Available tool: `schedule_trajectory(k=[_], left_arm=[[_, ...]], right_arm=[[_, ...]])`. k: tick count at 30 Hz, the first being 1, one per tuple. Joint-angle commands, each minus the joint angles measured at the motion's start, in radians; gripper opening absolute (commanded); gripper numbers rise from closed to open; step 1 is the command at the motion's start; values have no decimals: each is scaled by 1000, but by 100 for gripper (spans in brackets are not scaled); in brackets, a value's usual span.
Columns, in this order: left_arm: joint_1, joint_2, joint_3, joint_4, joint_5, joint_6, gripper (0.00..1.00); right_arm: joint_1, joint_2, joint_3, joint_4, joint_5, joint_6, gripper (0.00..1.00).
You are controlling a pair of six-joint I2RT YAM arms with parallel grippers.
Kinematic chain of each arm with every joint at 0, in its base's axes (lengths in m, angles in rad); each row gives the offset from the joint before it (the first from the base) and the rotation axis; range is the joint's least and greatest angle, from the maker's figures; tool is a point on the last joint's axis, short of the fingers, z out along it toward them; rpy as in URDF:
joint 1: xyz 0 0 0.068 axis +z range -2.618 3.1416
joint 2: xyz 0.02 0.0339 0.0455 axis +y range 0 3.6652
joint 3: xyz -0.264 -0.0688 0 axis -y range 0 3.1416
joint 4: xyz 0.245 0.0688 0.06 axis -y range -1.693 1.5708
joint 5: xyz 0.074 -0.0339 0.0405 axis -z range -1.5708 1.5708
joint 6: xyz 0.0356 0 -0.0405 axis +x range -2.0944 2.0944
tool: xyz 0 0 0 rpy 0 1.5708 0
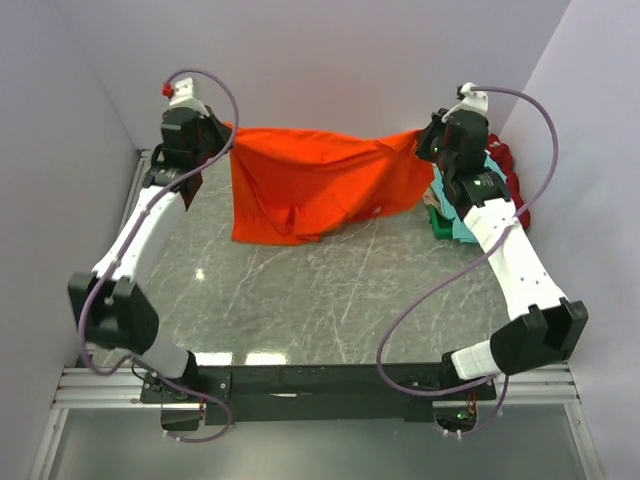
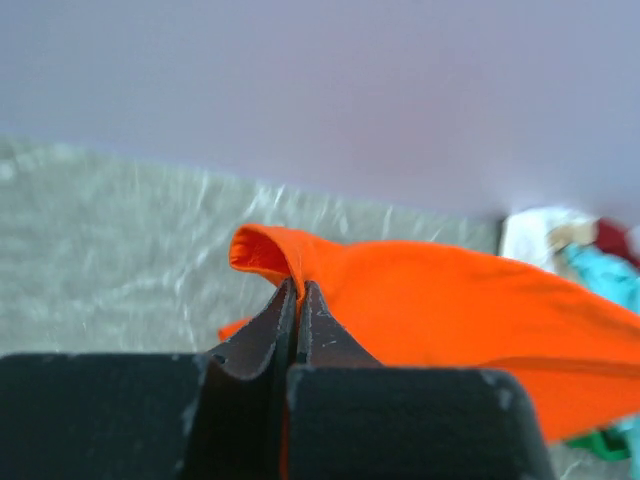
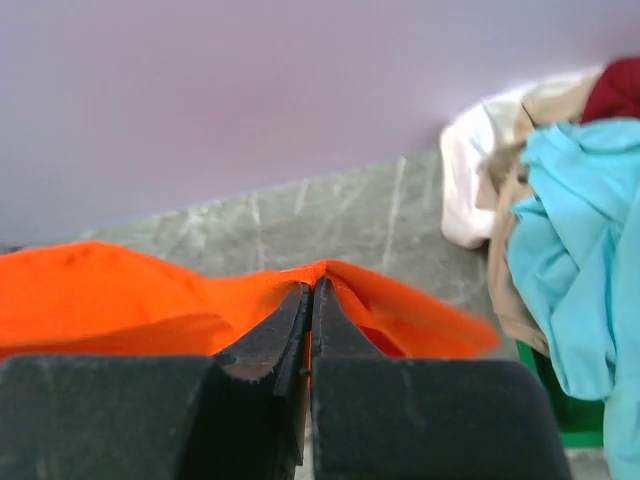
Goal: Fold and stack the t-shirts
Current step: Flatten the tshirt out
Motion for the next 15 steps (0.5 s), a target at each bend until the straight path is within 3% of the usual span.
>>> schedule_trajectory(k=[1, 4, 8, 10, 11, 12, 14, 15], left_arm=[[-3, -157, -68, 153, -60, 30, 0], [-2, -356, -363, 264, -117, -33, 0], [-2, -525, -680, 281, -192, -172, 2], [-2, -572, -828, 266, -199, -255, 26], [-3, -605, -869, 257, -200, -284, 50], [-3, -619, -904, 246, -202, -285, 60], [-2, -659, -978, 226, -218, -314, 73], [-2, -673, -996, 226, -244, -314, 82]], right_arm=[[-6, -80, -1, 40, -69, -41, 0], [-6, -175, -139, 103, -121, -30, 0], [0, -319, -373, 143, -158, 33, 0], [1, -359, -509, 138, -158, 70, 0], [4, -386, -577, 117, -125, 96, 4], [4, -397, -605, 106, -111, 102, 12], [3, -408, -653, 95, -82, 111, 35], [3, -408, -691, 103, -72, 114, 54]])
